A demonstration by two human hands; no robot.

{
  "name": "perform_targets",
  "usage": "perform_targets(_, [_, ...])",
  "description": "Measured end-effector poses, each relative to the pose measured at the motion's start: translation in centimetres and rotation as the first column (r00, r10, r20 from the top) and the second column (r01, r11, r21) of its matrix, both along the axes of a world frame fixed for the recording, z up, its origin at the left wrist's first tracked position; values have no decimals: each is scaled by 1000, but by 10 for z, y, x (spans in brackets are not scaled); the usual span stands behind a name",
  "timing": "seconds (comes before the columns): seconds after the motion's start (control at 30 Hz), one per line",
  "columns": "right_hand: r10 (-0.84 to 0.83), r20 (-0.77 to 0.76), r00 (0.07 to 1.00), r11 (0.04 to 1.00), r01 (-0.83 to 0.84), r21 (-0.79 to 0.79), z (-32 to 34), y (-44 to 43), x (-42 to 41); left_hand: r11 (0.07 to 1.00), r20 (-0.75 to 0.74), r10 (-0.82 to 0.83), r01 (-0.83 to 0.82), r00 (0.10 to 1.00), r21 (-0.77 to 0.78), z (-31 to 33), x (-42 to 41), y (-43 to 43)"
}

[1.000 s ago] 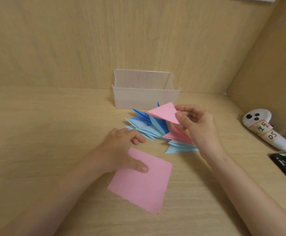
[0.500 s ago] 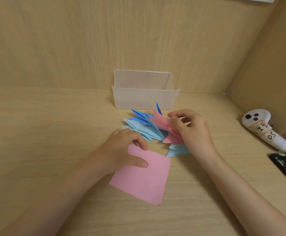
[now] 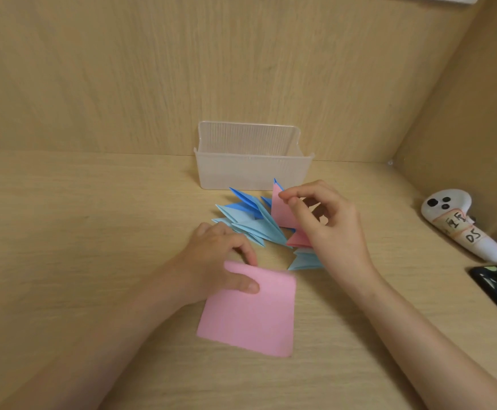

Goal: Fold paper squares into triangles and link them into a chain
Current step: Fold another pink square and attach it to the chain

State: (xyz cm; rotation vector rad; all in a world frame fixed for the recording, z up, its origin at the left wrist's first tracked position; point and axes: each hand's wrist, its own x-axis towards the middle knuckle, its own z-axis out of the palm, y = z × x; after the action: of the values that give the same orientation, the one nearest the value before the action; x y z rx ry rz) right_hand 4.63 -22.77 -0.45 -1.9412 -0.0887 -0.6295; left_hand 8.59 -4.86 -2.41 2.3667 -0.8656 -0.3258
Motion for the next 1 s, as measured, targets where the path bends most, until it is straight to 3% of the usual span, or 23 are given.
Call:
perform_targets(0.2, [73, 31, 997, 995, -71, -71, 0, 1, -1, 979, -141, 22, -50, 990, -197, 1, 2, 1])
perform_targets(0.53, [215, -135, 967, 970, -228, -89, 2, 1, -5, 869, -297, 130, -253, 946, -424, 16, 6, 6])
perform_targets(0.67, [216, -141, 966, 975, -221, -16, 4, 0, -5, 760, -368, 186, -370, 911, -534, 22, 3, 3])
perform_targets(0.77, [180, -92, 979, 973, -163, 164, 7, 2, -4, 642, -454, 223, -481, 862, -597, 23, -1, -2])
perform_targets(0.87, [151, -77, 985, 941, -120, 317, 9, 2, -4, 609, -500, 237, -529, 833, -591, 22, -1, -3])
perform_targets(1.0, [167, -64, 984, 971, -153, 181, 8, 2, -7, 570, -424, 299, -517, 855, -639, 23, 1, 0])
